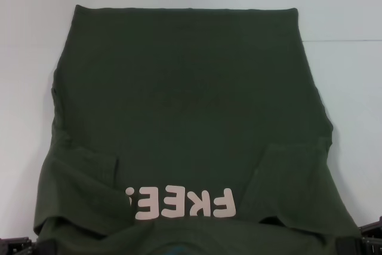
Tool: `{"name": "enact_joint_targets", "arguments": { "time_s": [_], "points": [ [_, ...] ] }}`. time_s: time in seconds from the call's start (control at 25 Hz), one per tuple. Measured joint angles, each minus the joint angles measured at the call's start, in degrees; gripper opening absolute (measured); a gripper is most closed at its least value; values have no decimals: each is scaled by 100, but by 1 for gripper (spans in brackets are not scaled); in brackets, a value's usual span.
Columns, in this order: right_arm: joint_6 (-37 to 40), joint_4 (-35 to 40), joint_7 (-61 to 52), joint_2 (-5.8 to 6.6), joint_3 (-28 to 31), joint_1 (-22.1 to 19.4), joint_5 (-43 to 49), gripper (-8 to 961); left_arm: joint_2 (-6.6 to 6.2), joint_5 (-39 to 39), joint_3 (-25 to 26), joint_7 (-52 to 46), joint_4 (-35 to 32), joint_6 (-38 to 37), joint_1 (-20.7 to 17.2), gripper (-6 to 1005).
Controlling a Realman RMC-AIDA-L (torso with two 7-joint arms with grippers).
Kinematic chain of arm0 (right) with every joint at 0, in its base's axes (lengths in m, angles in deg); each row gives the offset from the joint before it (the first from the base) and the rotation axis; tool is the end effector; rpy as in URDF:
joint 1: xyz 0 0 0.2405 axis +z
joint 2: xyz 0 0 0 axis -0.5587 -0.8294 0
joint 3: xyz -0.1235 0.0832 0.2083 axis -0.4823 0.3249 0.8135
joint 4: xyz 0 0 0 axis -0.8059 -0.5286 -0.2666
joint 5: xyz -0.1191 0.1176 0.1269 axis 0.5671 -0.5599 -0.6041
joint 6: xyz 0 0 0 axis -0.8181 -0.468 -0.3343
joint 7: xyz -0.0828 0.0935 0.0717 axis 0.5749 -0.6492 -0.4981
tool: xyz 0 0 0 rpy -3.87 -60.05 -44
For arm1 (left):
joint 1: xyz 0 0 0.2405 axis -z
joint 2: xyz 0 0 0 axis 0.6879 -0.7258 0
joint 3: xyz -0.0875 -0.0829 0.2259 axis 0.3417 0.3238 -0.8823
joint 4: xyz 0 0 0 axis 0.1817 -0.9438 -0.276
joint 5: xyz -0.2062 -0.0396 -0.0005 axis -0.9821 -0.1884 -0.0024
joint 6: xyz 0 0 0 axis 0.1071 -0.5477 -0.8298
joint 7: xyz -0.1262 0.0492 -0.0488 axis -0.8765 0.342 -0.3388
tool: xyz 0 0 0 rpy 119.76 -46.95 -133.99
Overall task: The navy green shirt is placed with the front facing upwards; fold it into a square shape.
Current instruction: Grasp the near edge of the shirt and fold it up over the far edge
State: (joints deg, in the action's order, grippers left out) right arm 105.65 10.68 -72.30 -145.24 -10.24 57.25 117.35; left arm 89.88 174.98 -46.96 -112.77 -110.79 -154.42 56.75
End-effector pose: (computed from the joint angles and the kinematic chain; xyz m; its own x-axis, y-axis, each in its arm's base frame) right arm 0.3107 0.2383 0.0437 0.5434 -0.7687 -0.3372 -0.6873 -0.6381 0.3470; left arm -0.3488 0.1807 0.0576 0.4395 0.7082 0.5525 0.7960 -0.5921 0.1257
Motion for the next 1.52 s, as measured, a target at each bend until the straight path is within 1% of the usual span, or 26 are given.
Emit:
{"name": "enact_joint_targets", "arguments": {
  "time_s": [0.28,0.4,0.48,0.68,0.92,1.16,1.28,1.32,1.36,1.44,1.52],
  "points": [
    [0,0,21,53,46,-46,-17,29,-8,0,-140,-5,-5,-40,23,52],
    [-8,0,33,62,111,-61,-19,29,-16,-73,-64,9,10,-32,64,53],
    [-41,0,41,65,287,-64,-30,29,-18,-131,-31,21,23,-24,84,53],
    [-81,12,57,73,986,-81,-16,29,-44,-818,102,158,163,30,159,53],
    [-228,4,80,72,1559,-163,-18,30,-48,-1116,256,214,277,328,237,52],
    [-507,0,122,-16,1863,-217,-28,30,-59,-1366,391,367,457,723,275,52],
    [-663,0,133,-102,2037,-218,-42,30,-15,-1500,435,486,580,1003,307,53],
    [-769,0,137,-157,2136,-200,-44,30,3,-1618,474,603,691,1138,315,53],
    [-769,0,137,-157,2136,-200,-44,30,3,-1618,474,603,691,1138,315,53],
    [-874,0,137,-201,2229,-166,-47,30,24,-1771,485,705,770,1247,319,53],
    [-974,0,125,-236,2300,-126,-55,30,69,-1936,487,791,826,1362,335,52]
  ]
}}
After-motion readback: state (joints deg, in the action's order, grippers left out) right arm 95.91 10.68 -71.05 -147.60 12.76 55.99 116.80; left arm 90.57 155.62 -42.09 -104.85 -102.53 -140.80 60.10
